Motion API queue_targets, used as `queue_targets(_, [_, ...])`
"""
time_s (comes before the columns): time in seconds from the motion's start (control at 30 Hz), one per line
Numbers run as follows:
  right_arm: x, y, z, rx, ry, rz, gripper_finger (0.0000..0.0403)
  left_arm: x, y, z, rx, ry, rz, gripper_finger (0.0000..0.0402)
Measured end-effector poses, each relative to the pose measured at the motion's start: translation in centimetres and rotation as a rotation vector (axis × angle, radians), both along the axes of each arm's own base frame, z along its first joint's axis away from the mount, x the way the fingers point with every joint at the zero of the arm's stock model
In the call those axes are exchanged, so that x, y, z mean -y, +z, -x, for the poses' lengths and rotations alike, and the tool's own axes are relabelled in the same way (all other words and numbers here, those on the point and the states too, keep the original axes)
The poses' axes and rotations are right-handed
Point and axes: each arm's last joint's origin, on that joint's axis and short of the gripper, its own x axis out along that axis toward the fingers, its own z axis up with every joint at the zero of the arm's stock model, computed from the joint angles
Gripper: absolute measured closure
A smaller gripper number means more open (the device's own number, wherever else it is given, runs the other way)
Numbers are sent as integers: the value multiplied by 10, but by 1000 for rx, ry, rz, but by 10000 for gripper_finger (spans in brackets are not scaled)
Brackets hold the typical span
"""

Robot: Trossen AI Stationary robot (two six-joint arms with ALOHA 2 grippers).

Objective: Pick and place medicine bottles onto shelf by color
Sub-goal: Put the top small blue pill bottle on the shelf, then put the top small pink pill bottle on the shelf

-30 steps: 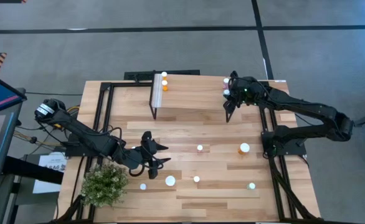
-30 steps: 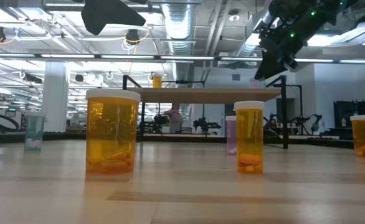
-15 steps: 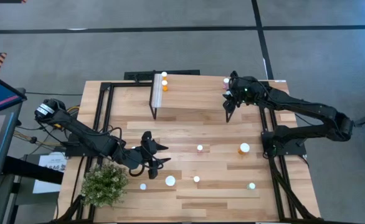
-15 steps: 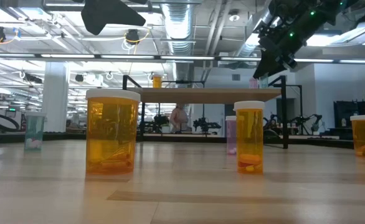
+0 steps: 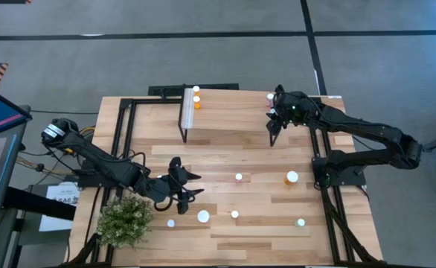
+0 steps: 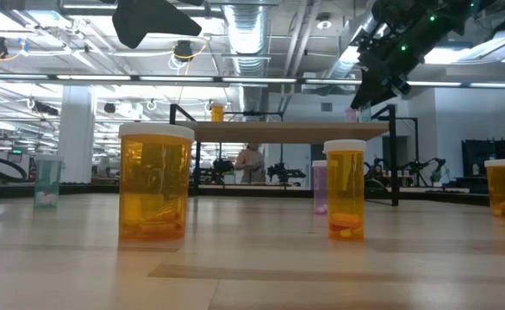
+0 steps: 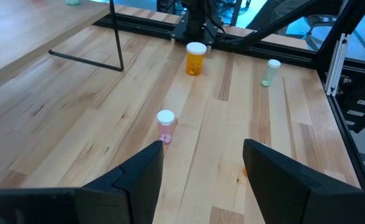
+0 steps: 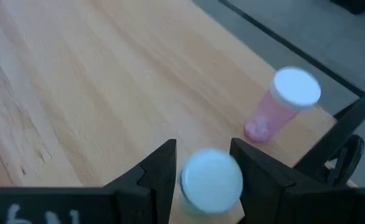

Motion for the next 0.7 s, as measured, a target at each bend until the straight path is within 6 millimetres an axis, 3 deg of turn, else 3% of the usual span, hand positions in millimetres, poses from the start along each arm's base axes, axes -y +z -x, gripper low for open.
queue_targets(0.37, [-1, 11, 2, 74, 5, 55, 230, 0, 0, 0, 0, 0, 0, 194])
queue_targets(0.7, [-20, 42, 28, 213, 31, 158, 230, 0, 0, 0, 0, -1, 1, 194])
